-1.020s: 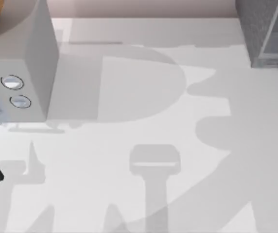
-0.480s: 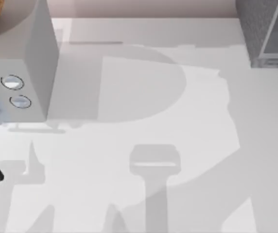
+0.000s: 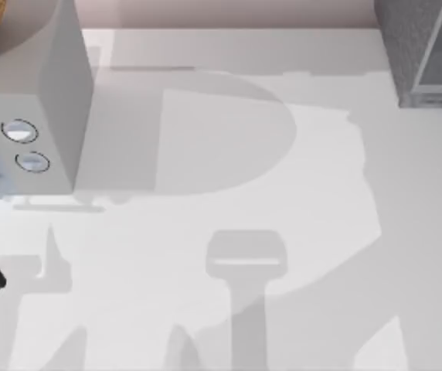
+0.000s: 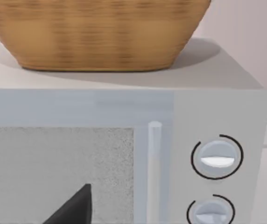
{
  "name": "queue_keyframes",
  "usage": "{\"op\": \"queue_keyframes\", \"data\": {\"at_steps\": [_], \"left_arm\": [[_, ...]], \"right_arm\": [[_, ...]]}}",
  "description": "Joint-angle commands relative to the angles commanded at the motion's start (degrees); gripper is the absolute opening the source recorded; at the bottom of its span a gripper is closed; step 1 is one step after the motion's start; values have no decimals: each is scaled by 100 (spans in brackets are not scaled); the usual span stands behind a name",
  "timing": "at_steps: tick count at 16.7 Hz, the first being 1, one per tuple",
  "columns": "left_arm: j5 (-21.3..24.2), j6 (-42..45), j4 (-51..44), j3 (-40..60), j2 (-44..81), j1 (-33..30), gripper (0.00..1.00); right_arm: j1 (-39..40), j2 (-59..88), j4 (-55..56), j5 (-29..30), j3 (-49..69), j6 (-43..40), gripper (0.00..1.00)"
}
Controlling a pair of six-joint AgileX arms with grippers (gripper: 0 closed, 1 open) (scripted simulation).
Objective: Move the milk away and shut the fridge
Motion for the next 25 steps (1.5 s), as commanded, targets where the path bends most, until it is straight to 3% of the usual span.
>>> {"op": "queue_keyframes", "data": {"at_steps": [13,25], "left_arm": [[0,0,0,0,0,0,100],[0,0,0,0,0,0,100]], "right_arm": [[0,0,0,0,0,0,98],[20,-176,-90,16,-96,29,100]]}}
